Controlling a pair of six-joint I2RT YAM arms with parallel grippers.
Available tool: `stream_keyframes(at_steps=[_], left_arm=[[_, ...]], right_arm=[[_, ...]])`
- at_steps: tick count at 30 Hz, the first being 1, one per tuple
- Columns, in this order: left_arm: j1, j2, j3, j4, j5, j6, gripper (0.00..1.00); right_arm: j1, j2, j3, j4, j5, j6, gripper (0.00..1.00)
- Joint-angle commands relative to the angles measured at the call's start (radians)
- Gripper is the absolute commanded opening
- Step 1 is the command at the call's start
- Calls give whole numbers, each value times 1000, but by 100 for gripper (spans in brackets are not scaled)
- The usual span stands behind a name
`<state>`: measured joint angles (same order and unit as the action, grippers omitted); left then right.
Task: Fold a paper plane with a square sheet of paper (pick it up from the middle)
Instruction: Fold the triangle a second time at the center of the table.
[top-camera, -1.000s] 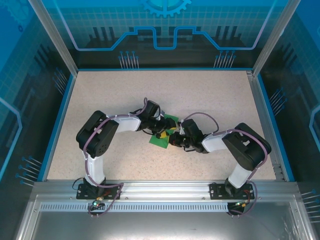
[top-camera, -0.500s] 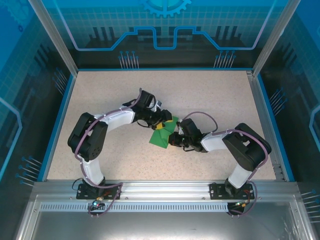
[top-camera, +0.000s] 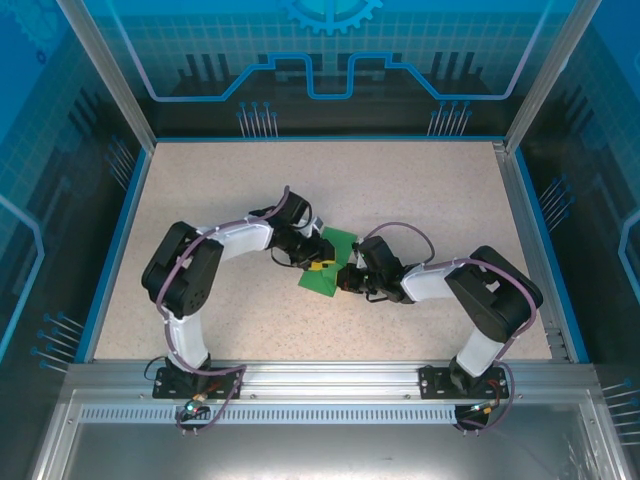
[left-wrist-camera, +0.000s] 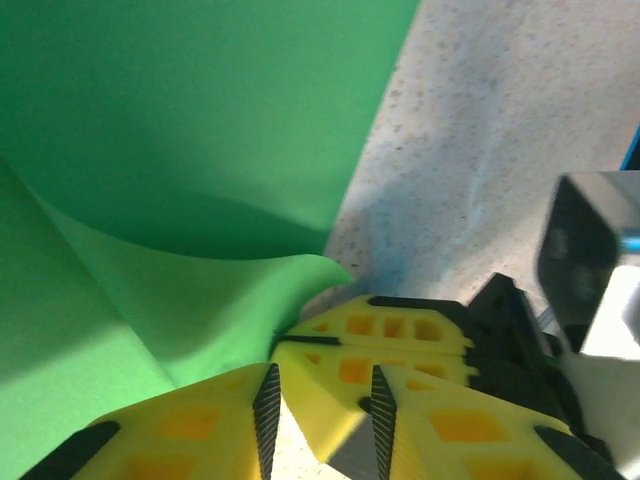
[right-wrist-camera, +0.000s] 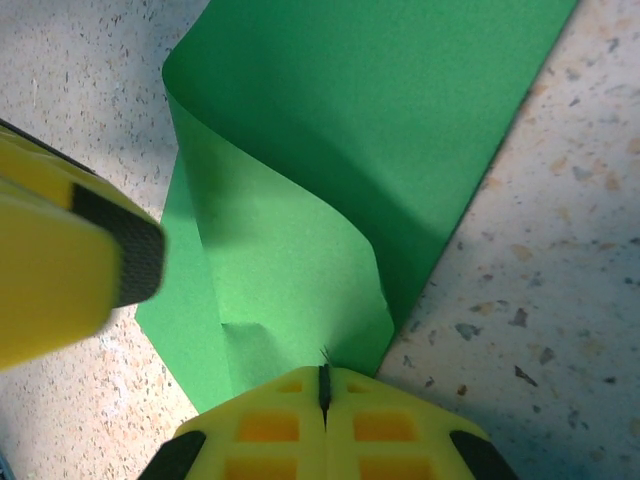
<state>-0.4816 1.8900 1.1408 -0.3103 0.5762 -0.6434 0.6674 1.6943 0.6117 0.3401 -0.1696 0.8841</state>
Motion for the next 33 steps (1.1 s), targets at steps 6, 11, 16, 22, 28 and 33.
stream_keyframes(at_steps=[6, 11, 16, 22, 28, 33], left_arm=[[-8, 60, 28, -63, -62, 88, 28], [-5, 83, 35, -58, -82, 89, 27], [-5, 105, 49, -93, -137, 105, 25], [-6, 118, 42, -107, -169, 122, 23], [-6, 119, 30, -101, -177, 130, 23], [-8, 119, 23, -94, -174, 129, 22]], right_arm=[[23, 44, -25, -165, 57, -28, 0], [23, 32, -21, -174, 56, -32, 0], [23, 15, -26, -178, 55, -34, 0], [16, -61, -17, -170, 34, -44, 0], [-47, -175, 2, -196, 1, -68, 0], [-75, -177, 69, -228, -26, -104, 0]])
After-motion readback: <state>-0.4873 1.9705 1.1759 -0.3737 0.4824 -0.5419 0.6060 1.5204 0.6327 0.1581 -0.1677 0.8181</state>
